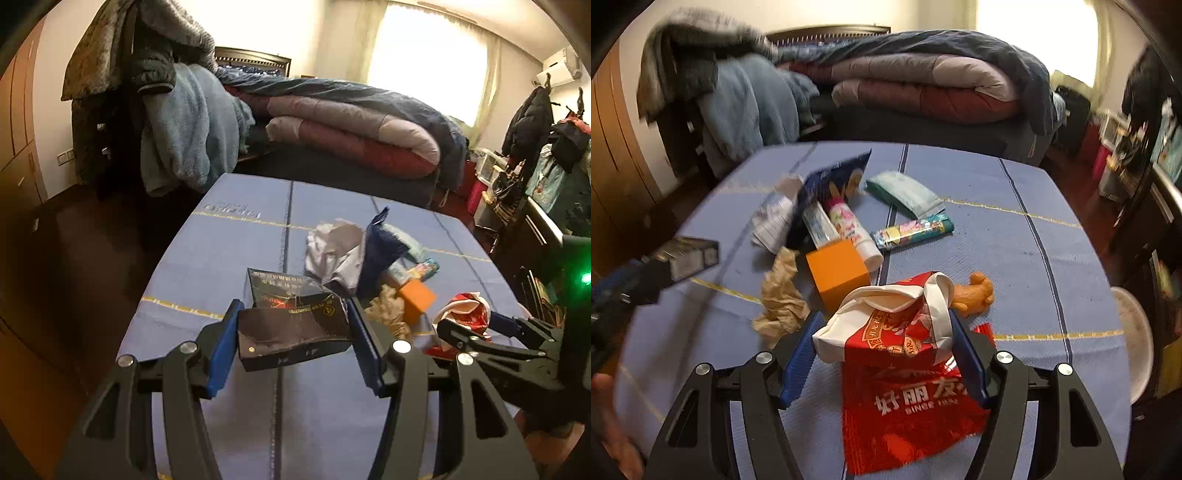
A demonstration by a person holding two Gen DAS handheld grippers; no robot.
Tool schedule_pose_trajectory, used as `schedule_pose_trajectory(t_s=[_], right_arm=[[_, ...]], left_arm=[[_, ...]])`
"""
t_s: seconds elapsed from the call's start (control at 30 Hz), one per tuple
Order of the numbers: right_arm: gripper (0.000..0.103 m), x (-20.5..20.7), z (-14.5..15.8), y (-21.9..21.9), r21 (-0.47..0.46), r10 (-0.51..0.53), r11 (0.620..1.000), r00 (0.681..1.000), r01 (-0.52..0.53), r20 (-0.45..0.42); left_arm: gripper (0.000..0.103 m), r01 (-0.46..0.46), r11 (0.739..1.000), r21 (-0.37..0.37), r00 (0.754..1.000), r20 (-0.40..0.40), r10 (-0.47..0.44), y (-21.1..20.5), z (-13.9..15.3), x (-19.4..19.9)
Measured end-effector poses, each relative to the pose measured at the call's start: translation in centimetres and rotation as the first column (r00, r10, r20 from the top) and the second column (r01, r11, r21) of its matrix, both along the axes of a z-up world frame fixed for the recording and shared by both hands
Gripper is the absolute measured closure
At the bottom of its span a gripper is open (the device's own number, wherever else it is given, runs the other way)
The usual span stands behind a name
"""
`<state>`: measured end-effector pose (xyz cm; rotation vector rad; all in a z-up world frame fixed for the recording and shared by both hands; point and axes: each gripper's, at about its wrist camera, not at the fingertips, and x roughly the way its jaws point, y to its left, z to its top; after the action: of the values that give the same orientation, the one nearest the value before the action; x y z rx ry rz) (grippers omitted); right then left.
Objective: Collect trash
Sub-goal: 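Lift the black box with the left tool while the right tool grasps the red-and-white wrapper, then carry the black box and red-and-white wrapper toward the pink-dotted bin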
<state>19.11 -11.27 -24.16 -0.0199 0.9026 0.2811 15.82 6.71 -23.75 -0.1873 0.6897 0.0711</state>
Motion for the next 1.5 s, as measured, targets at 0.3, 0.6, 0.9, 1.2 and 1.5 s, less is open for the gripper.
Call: schedule_pose_trajectory(t_s=[0.3,0.6,0.9,1.2,1.5], right_arm=[[0.035,-2.2,2.7,-6.0,0.21,-0.05,0.977,0.999,0.045,0.017],[0.035,-4.2,4.0,-12.4,0.165,-0.179,0.973,0.98,0.164,0.086],[0.035,-5.2,3.4,-18.0,0.195,-0.274,0.947,0.958,0.254,0.084],[0.035,-5.7,2.9,-18.5,0.194,-0.258,0.952,0.962,0.238,0.085],[0.034,-7.8,1.5,-18.4,0.086,-0.23,0.971,0.971,0.224,0.068]], left_arm=[[0.046,0.142,0.99,-0.001,0.987,0.083,-0.141,-5.0,3.3,-0.4],[0.046,0.335,0.942,-0.015,0.936,0.118,-0.331,-13.0,4.3,0.9],[0.054,0.437,0.9,0.01,0.895,0.099,-0.435,-18.2,4.4,1.6],[0.016,0.505,0.858,0.093,0.863,-0.069,-0.5,-18.4,0.6,-2.7],[0.009,0.429,0.901,-0.062,0.881,-0.192,-0.432,-16.9,-2.6,-5.4]])
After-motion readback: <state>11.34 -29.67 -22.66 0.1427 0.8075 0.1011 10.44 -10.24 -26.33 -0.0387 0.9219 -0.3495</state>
